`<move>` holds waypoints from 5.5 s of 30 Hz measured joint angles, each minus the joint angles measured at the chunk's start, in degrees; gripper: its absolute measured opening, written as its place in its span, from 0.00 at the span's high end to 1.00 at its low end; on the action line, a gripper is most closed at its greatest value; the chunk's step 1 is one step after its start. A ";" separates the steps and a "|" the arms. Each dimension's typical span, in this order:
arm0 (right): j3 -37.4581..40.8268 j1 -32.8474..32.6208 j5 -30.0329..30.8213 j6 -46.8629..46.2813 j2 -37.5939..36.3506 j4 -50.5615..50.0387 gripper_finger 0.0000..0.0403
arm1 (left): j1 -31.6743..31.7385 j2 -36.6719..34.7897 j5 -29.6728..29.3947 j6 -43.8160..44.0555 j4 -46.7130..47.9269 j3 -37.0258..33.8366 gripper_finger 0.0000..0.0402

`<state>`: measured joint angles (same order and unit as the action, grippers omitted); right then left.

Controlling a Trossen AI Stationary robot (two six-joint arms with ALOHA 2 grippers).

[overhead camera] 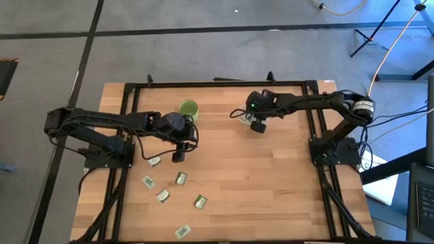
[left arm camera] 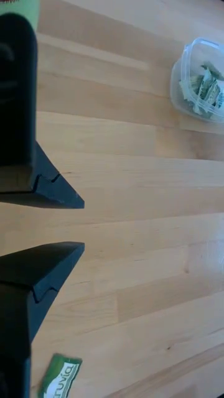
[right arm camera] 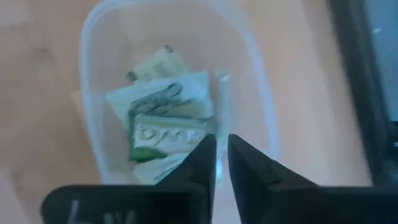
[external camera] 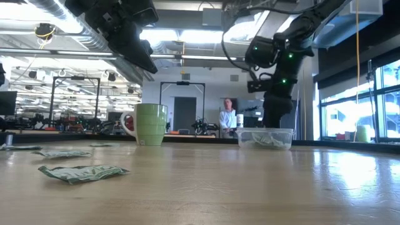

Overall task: Pick and place items into bin
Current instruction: Put the white stevia packet into the transparent bin

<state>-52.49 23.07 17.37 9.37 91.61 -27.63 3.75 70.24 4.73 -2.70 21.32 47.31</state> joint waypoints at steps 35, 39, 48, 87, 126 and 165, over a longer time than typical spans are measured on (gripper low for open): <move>0.04 -15.19 -11.47 -15.30 -16.79 1.60 0.79 | 0.11 0.02 -17.13 24.49 14.44 -12.19 0.78; 0.04 -15.13 -11.46 -15.30 -16.79 1.81 0.79 | 0.14 0.02 -20.98 29.43 13.24 -14.03 0.78; 0.04 -15.13 -11.46 -15.32 -16.79 3.07 0.79 | 1.48 0.02 -24.26 35.85 10.43 -17.26 0.78; 0.04 -15.10 -11.46 -16.46 -16.76 2.94 0.79 | 6.96 7.76 -17.39 30.48 7.06 -18.07 0.99; 0.04 -23.34 -11.63 -9.26 -8.96 32.84 0.75 | -5.29 3.39 -33.12 -9.90 -43.53 -12.46 0.99; -0.02 -23.23 -6.30 3.04 -5.73 63.76 0.58 | -7.08 3.33 -38.97 -24.06 -60.44 -12.41 0.99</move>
<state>-52.51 -0.16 11.07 12.40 85.89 36.13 -3.33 73.56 -34.24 -26.76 -39.12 34.89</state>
